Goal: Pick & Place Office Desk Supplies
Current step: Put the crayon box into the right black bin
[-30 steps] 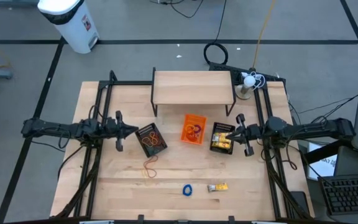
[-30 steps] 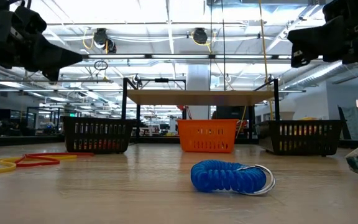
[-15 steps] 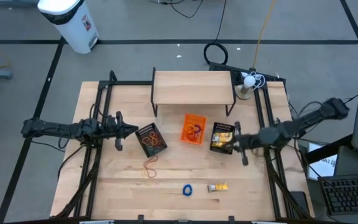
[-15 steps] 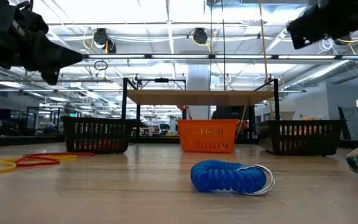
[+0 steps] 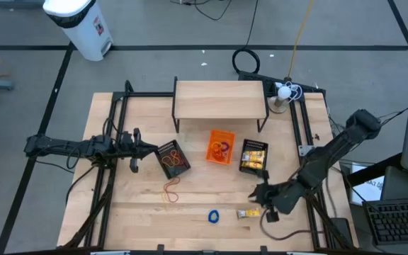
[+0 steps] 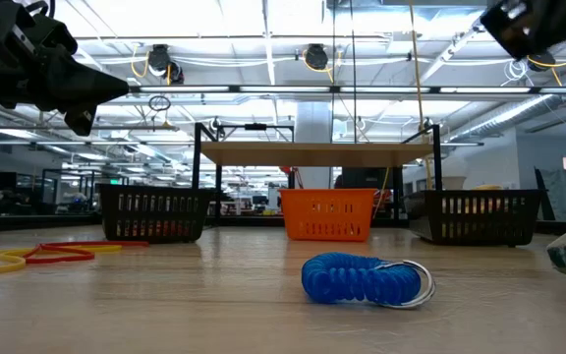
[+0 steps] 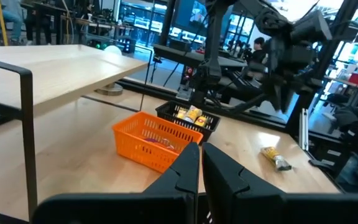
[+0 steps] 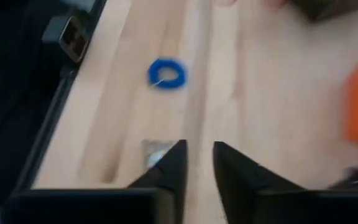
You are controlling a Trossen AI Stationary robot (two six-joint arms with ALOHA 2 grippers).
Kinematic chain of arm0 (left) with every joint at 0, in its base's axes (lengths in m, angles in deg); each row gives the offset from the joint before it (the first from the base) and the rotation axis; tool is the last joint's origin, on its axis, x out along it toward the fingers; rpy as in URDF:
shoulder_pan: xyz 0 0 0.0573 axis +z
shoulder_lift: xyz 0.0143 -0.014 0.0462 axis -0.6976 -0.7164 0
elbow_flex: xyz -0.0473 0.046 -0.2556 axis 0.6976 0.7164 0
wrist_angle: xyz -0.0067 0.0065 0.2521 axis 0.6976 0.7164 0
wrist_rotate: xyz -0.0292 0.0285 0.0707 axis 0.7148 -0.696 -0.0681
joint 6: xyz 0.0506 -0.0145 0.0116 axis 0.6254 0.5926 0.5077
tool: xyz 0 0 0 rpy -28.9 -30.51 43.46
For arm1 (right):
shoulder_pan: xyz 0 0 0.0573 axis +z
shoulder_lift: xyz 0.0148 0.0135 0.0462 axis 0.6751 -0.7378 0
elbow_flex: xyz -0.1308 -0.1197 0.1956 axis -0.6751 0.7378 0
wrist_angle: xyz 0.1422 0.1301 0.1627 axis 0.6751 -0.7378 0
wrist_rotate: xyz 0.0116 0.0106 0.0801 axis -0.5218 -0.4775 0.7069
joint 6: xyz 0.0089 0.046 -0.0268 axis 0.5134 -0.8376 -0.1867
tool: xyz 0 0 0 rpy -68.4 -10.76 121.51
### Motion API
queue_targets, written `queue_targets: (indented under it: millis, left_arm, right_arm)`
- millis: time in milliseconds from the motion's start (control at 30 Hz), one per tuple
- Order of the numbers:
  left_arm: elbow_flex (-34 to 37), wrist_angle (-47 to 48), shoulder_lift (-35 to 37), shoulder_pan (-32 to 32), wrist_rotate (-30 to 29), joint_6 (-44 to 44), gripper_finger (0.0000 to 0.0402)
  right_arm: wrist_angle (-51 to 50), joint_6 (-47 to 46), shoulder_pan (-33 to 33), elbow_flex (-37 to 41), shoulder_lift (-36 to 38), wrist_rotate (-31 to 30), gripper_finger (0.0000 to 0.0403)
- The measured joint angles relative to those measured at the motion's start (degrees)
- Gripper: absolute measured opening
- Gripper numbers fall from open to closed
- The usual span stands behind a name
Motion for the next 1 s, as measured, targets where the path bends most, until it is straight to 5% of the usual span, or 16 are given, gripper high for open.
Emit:
queue_targets:
  millis: [400, 1000]
  left_arm:
    - [0.0, 2.7, 0.0, 0.0, 0.0, 3.1, 0.0019]
    - [0.0, 3.0, 0.0, 0.0, -0.1, 3.0, 0.0019]
  right_arm:
    - [2.0, -2.7, -0.1, -2.0, -13.4, 10.7, 0.0244]
    - [-1.0, -5.2, -0.1, -2.0, -21.3, 12.4, 0.0224]
